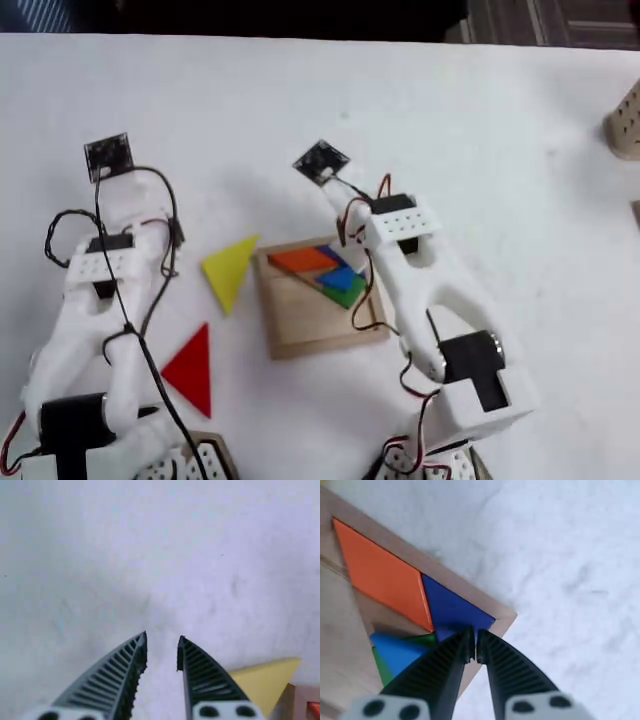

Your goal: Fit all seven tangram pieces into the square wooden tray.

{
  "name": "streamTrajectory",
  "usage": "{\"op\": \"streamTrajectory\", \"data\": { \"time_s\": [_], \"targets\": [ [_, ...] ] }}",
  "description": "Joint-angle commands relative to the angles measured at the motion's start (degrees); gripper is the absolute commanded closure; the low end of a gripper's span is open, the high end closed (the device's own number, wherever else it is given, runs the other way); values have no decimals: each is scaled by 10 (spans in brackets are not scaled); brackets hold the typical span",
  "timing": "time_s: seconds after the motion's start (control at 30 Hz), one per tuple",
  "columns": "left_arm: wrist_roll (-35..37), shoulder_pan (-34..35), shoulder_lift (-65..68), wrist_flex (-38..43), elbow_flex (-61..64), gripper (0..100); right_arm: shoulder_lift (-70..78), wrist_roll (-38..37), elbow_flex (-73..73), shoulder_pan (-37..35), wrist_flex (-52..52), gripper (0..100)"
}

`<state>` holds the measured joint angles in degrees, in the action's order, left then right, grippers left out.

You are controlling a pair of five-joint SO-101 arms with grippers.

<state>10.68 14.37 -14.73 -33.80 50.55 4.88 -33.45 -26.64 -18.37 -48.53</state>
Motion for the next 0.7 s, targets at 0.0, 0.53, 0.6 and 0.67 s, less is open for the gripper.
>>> {"op": "streamTrajectory", "data": {
  "time_s": [0.0, 0.53, 0.6, 0.67],
  "targets": [
    [-7, 3, 1, 14, -33, 977, -7, 4, 24, 5, -11, 981],
    [-7, 2, 1, 15, -33, 977, -115, -46, -95, 2, -102, 981],
    [-7, 2, 1, 15, -33, 977, -159, -42, -128, 0, -101, 981],
    [-7, 2, 1, 15, -33, 977, -201, -33, -153, 0, -101, 981]
  ]
}}
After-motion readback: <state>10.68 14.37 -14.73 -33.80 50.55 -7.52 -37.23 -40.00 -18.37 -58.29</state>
